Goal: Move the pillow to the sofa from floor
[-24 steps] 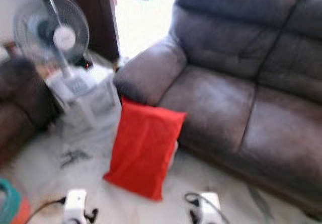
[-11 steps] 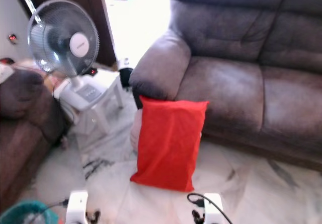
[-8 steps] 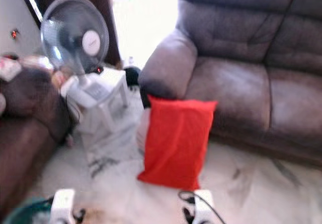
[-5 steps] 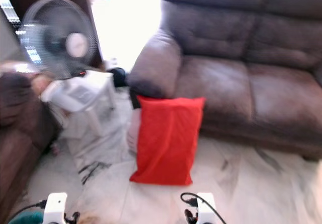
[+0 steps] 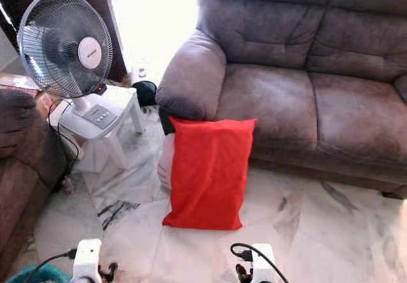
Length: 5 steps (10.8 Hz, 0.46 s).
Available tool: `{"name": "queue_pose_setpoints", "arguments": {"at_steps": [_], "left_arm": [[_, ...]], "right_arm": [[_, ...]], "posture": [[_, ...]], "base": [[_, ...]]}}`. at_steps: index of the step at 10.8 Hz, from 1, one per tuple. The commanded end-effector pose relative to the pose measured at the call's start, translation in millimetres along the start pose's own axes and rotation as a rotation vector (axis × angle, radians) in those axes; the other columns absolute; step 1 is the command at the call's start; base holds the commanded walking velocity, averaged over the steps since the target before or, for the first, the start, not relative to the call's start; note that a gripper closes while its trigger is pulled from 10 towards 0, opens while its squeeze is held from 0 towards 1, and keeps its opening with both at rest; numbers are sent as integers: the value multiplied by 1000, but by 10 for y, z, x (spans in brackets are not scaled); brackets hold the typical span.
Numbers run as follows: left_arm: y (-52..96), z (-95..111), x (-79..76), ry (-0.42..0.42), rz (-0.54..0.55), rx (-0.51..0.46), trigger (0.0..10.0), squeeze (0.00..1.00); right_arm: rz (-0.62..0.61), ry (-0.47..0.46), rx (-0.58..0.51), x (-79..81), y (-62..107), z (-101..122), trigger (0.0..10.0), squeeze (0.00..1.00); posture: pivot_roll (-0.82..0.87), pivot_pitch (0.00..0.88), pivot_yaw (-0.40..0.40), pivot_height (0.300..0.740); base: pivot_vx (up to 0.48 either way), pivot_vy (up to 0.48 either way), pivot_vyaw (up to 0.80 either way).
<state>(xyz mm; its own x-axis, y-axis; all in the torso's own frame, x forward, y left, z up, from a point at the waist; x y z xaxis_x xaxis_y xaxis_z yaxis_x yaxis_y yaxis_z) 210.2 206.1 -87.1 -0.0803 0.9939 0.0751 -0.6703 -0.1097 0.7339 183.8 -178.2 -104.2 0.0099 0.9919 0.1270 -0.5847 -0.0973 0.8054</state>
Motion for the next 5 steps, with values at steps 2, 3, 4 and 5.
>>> {"name": "queue_pose_setpoints", "arguments": {"at_steps": [2, 3, 4, 5], "left_arm": [[17, -57, 65, -1, 11, 15, 10000, 0], [27, -70, 136, -2, 17, 16, 10000, 0], [35, -86, 168, 0, 19, 18, 10000, 0], [42, -100, 186, 0, 20, 19, 10000, 0]], "right_arm": [[-15, -18, 19, -34, 15, -58, 10000, 0], [-13, -10, 15, -31, 16, -58, 10000, 0], [-11, -10, 13, -21, 14, -57, 10000, 0], [-9, -10, 8, -11, 13, -53, 10000, 0]], "posture": [[82, 106, -1, 740], [81, 102, -2, 740], [83, 100, -2, 740], [83, 98, -2, 740]], "base": [[298, 0, -378], [296, 0, -694], [307, 0, 0], [311, 0, 0]]}}
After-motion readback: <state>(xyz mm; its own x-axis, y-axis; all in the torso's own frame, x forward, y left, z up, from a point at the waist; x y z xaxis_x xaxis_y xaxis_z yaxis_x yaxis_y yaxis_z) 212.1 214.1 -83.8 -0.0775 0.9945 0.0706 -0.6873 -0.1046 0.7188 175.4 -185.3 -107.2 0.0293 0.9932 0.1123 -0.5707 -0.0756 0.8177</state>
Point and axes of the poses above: a point about 5 cm out from each wrist's last joint towards the gripper, its own y axis pointing back from the gripper into the wrist, its own z axis along the axis of the wrist's last joint, x = y × z, the point moved 2 cm from there along -y, pointing out of the wrist towards the gripper, and after that the axes turned 2 degrees about -y, right-handed, at the moved point
